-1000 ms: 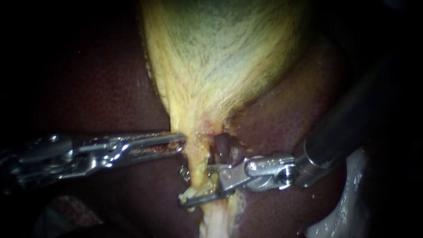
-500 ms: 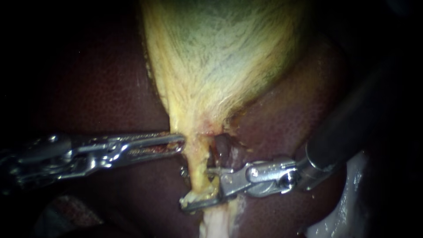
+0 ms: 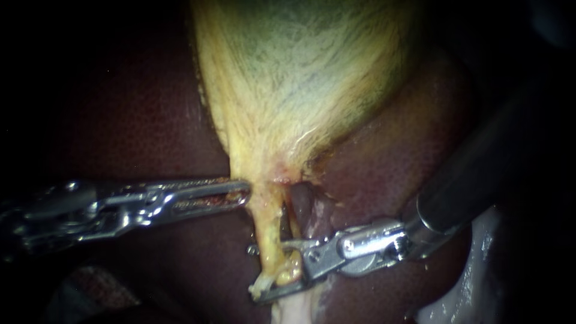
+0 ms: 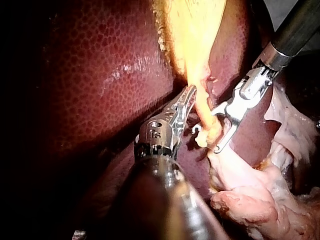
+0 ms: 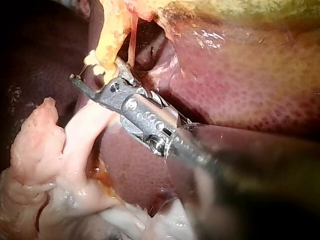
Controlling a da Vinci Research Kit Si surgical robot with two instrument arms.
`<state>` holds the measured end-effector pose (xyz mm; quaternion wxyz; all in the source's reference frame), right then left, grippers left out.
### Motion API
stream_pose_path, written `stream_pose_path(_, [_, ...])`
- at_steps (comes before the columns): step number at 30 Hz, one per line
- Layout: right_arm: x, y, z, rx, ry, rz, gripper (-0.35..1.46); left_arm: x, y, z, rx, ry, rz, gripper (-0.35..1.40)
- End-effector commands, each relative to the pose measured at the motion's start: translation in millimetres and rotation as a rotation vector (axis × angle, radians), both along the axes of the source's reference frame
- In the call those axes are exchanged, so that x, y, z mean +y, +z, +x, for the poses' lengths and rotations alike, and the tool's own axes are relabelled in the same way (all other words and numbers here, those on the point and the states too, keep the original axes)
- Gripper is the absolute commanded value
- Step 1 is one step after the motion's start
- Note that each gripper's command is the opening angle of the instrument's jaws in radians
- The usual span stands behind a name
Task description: Going back second clip left tube
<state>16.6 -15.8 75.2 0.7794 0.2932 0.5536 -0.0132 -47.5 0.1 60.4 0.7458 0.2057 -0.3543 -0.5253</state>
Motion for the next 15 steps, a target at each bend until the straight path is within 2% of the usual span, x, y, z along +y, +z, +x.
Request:
stream_pose_path(1, [0.0, 0.0, 0.0, 0.002, -0.006, 0.000, 0.59, 0.0, 0.0, 0.0, 0.000, 0.000, 0.000, -0.01])
stream_pose_path(10, [-0.3, 0.2, 0.2, 0.012, -0.009, -0.027, 0.60, 0.0, 0.1, 0.0, 0.000, 0.000, 0.000, -0.01])
stream_pose_path(15, [0.5, 1.0, 0.4, 0.007, 0.003, -0.030, 0.56, 0.1, 0.1, 0.0, 0.000, 0.000, 0.000, -0.01])
